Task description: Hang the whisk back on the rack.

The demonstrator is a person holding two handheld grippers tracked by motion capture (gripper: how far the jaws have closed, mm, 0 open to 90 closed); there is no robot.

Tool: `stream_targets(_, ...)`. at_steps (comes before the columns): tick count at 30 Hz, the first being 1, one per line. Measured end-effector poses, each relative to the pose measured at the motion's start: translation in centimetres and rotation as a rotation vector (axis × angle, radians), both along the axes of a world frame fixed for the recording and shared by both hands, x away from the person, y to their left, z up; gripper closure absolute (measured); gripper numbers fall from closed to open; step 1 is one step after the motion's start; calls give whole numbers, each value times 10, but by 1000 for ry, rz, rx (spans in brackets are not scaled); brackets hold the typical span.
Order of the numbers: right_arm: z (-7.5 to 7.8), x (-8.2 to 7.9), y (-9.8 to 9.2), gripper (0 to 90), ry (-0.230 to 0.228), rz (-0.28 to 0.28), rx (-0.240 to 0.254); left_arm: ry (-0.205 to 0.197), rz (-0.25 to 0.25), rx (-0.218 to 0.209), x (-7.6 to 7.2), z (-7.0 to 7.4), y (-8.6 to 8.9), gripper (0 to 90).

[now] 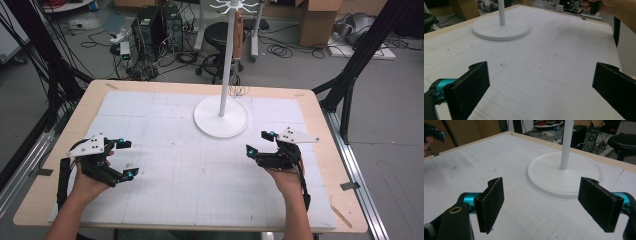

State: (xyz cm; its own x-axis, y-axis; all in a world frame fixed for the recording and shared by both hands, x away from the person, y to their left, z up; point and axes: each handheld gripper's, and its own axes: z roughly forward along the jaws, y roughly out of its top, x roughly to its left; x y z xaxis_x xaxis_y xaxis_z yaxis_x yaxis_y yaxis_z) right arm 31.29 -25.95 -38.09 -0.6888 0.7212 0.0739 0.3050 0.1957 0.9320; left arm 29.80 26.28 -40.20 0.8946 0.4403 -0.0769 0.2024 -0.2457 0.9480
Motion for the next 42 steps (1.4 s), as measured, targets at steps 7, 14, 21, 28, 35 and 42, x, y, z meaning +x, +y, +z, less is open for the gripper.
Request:
stream_targets(7,0,-3,-3,179,0,-2,4,-1,-2,-2,3,-1,-3,17)
stream_targets(14,-1,-3,-4,167,12,-5,0,0,3,-7,3,-1,-1,17)
stream_targets(21,-2,-3,-1,167,15,-3,-13,1,-3,1,2,-1,-2,17)
stream_targets(28,-2,-2,-1,166,25,-6,-12,0,-4,4,1,-1,-3,17)
stream_targets(35,-2,-2,-2,167,21,-6,-9,1,-1,4,2,-1,-3,17)
stream_targets(42,-3,-1,-1,167,22,-1,-15,1,-1,6,2,-1,-3,17)
